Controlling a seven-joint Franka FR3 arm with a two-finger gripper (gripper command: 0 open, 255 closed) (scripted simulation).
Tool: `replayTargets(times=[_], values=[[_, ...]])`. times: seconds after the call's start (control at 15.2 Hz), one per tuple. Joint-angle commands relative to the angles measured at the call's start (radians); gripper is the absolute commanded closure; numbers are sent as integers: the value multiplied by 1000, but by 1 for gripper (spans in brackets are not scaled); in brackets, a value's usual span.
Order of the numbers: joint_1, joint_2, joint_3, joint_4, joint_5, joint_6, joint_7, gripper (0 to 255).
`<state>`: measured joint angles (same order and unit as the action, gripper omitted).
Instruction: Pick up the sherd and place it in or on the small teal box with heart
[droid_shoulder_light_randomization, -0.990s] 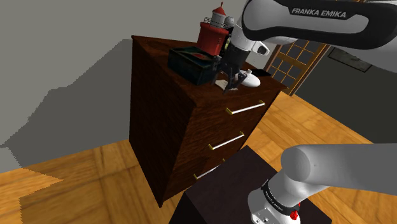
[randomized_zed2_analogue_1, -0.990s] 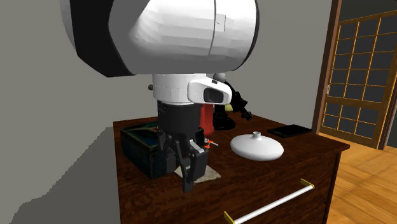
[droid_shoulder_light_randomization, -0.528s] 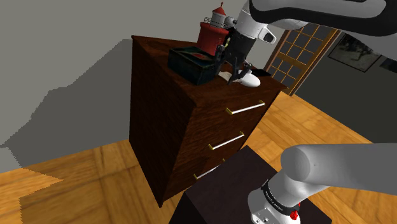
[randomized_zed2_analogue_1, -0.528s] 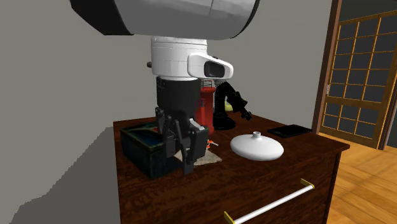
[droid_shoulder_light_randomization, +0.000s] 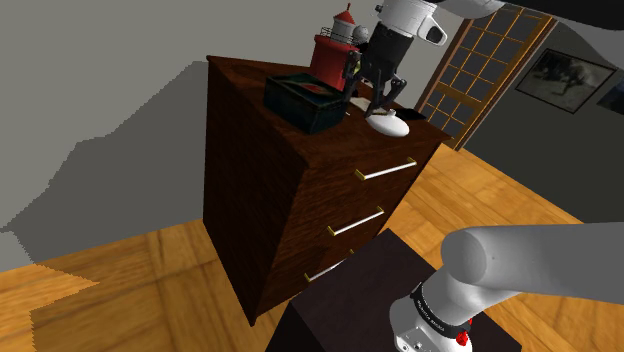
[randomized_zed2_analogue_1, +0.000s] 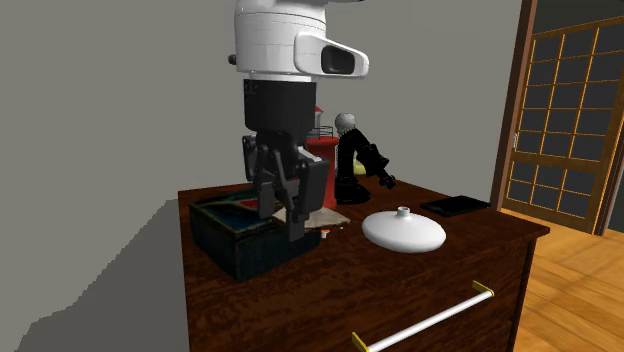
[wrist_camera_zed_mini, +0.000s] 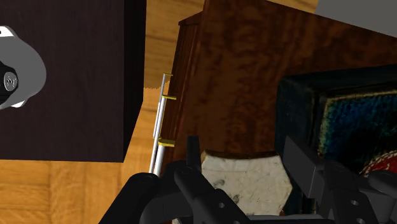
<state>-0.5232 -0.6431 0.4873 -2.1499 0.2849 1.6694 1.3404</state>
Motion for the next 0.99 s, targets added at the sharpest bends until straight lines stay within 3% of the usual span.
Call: replayTargets(times=[0.0,0.59,0.92], values=[[-3,7,-3,31,-5,-24,4,255],[-16,45,-14,167,-25,-124,16,255],[-68,256,84,339,-87,-84,85,255]])
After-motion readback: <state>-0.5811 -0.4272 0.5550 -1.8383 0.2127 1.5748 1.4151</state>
